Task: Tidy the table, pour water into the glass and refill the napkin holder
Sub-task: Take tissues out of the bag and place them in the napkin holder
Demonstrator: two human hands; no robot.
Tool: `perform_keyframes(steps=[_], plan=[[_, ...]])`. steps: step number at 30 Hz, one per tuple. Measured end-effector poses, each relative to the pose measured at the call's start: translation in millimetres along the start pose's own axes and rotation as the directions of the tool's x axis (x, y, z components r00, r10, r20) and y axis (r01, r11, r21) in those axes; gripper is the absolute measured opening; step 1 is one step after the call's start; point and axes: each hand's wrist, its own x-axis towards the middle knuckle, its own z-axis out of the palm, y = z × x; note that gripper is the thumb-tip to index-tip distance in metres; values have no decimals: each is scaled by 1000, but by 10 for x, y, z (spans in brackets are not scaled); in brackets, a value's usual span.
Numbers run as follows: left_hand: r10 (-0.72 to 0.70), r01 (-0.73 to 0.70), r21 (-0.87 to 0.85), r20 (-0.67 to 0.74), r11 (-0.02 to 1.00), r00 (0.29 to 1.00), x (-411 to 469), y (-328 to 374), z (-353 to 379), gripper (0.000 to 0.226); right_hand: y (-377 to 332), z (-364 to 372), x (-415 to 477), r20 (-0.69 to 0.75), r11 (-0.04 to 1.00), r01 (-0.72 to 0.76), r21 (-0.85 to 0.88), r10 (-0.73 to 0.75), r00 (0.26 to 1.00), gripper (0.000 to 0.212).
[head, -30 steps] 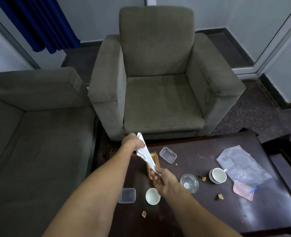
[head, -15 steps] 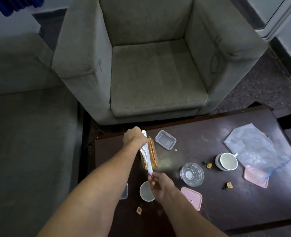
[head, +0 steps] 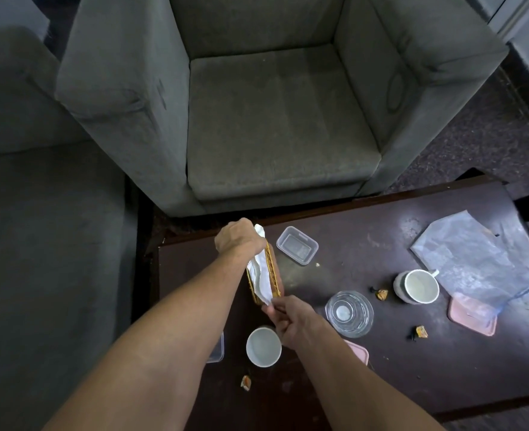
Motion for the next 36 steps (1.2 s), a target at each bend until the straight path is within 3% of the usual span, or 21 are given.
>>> perform_keyframes(steps=[10, 16, 23, 28, 36], plan=[[13, -26, 129, 98, 991, 995, 13, -11, -73, 21, 11, -102, -19, -14, 990, -75, -123, 74, 997, 21], [28, -58, 179, 168, 982, 985, 23, 10, -73, 12, -17, -180, 16, -55, 987, -52, -152, 44, 997, 25], [10, -31, 105, 199, 994, 980, 50, -63, -116, 14, -29, -218, -7, -52, 981, -30, -193, 20, 998, 1], [-23, 20, 29, 143, 999, 989, 5, -108, -115, 35, -93, -225, -118, -69, 965, 2, -262, -21, 997, 6], [-32, 32, -7, -27, 999, 999, -245, -67, -296, 36, -228, -124, -369, -58, 893, 143, -426, -185, 981, 18]])
